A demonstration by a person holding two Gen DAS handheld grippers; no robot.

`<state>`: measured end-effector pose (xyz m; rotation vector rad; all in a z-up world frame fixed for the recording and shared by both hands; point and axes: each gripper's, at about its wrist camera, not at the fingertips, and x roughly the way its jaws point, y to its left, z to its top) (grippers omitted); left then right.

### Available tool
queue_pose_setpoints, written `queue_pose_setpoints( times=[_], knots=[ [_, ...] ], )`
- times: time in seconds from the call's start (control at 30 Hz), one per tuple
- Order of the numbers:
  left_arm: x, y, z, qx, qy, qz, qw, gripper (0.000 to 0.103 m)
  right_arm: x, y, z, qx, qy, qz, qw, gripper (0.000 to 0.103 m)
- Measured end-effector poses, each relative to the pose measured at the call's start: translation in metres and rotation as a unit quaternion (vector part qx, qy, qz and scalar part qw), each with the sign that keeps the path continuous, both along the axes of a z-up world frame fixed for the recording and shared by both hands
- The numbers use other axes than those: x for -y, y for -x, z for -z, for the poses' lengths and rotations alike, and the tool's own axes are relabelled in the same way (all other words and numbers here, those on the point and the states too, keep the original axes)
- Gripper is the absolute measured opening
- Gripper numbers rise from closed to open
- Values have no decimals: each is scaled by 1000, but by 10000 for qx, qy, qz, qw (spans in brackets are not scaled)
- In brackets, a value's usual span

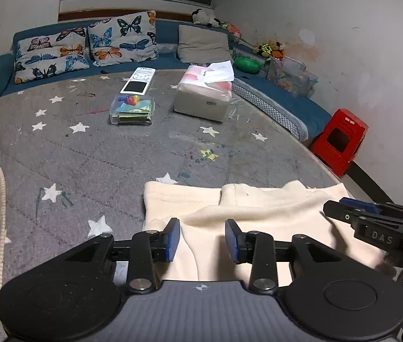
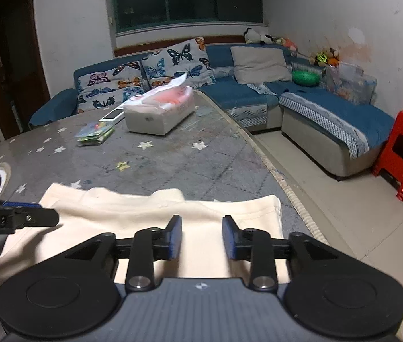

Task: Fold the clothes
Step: 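Lower the folded sweatshirt onto the table with both grippers, then open both grippers and release the folded sweatshirt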

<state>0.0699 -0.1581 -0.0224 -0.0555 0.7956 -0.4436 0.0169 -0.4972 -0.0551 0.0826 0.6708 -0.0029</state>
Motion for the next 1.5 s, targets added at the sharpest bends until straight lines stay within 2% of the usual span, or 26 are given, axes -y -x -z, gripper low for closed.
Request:
queue_pose_setpoints(
  times=[0.27, 0.47, 0.63, 0.73, 0.8, 0.87, 1.1, 1.23, 1.4, 1.47, 1.5],
  knots=[
    [-8, 33, -8, 138, -2, 135, 9998, 49, -7, 50, -9, 116, -189, -124, 9997, 36],
    [-13, 64, -7, 297, -185, 248, 9991, 50, -4, 87, -8, 187, -225, 33, 9996, 36],
    [-14, 68, 4, 166, -277, 208, 9993, 53, 6, 96, 6, 144, -464, 168, 9987, 37],
    [-16, 69, 4, 167, -276, 174, 9993, 55, 1, 96, 3, 183, -382, 167, 9990, 37],
    [-19, 69, 3, 160, -276, 149, 9994, 58, -1, 99, 0, 228, -331, 131, 9991, 41],
    [-21, 70, 2, 144, -279, 111, 9994, 62, -5, 101, -2, 281, -292, 91, 9991, 51],
    [-32, 81, 0, 130, -248, -16, 9996, 74, -14, 107, -3, 364, -305, 78, 9988, 69],
    [-36, 89, -1, 197, -312, -28, 9993, 86, -19, 110, -4, 385, -291, 71, 9988, 79],
    [-41, 95, -1, 208, -285, -12, 9994, 92, -27, 113, -4, 413, -200, 77, 9989, 87],
    [-42, 98, -1, 261, -320, -8, 9991, 94, -29, 115, -5, 440, -148, 93, 9989, 97],
    [-43, 99, -2, 278, -337, -7, 9990, 96, -31, 116, -5, 454, -122, 102, 9988, 98]
  ],
)
